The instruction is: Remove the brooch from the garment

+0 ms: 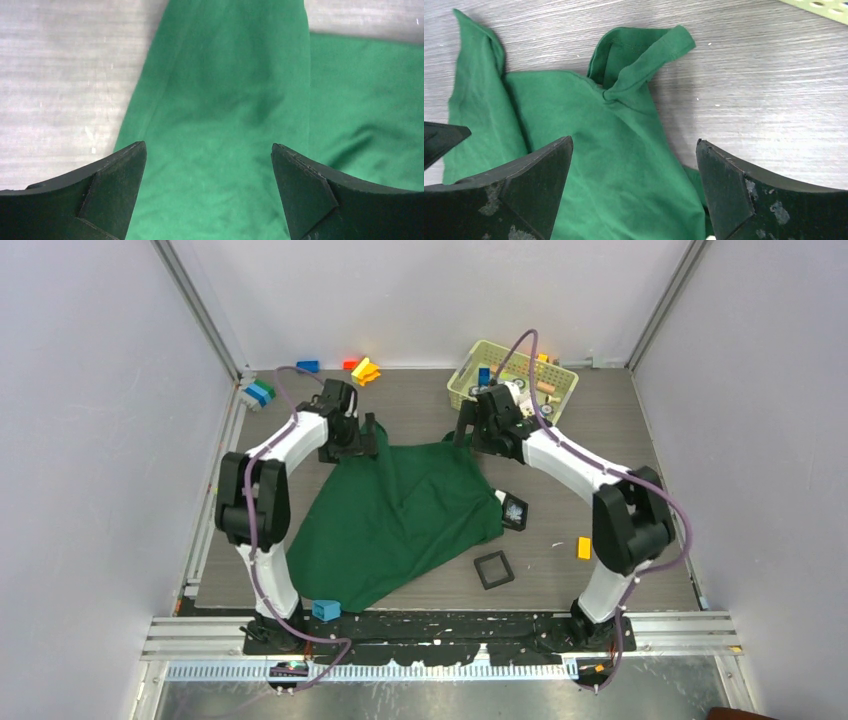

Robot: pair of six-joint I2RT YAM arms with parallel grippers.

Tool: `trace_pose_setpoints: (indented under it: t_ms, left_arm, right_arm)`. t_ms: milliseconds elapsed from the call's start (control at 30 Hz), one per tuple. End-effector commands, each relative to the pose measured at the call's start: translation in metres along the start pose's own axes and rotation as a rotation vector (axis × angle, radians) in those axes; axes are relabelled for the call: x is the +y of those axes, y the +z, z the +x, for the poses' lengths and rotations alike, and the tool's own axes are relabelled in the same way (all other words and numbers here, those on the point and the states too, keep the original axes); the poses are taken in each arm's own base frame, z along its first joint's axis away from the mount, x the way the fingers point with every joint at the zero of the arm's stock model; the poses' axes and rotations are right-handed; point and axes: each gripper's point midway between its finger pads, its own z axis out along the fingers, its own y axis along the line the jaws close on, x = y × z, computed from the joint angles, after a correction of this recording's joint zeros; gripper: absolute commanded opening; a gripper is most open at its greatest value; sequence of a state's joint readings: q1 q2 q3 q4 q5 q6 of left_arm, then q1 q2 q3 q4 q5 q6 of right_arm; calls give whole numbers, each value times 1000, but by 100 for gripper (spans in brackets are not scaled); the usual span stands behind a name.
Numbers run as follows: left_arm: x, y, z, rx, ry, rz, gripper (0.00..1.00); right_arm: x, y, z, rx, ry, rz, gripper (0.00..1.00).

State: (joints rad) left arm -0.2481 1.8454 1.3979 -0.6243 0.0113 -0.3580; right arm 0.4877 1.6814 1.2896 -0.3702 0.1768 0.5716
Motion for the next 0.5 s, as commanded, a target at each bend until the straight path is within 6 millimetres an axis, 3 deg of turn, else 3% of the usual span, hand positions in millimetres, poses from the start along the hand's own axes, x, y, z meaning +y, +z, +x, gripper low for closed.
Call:
trace_pose_setpoints:
  t_ms: [0,100,300,367,400,433,467]
  left_arm:
    - [-1,21,-28,-12,9,-7,100]
    - [15,39,-27,23,10,-77,98]
    - [20,64,-16,89,-19,-35,79]
    - [23,72,-12,113,-21,-37,71]
    - [24,76,-9,129,-25,-37,63]
    - [25,80,-8,144,-35,-32,54]
    - [28,84,-6,160,-51,-22,39]
  right_arm:
    - [15,26,-21,-45,-1,-15,100]
    - [20,51,-17,-17,-2,-15,100]
    - [24,94,1,41,9,-10,97]
    - [24,104,6,50,16,-6,88]
    - [25,108,6,52,21,-6,78]
    - [25,109,5,50,23,-8,72]
    - [28,109,1,42,25,-14,56]
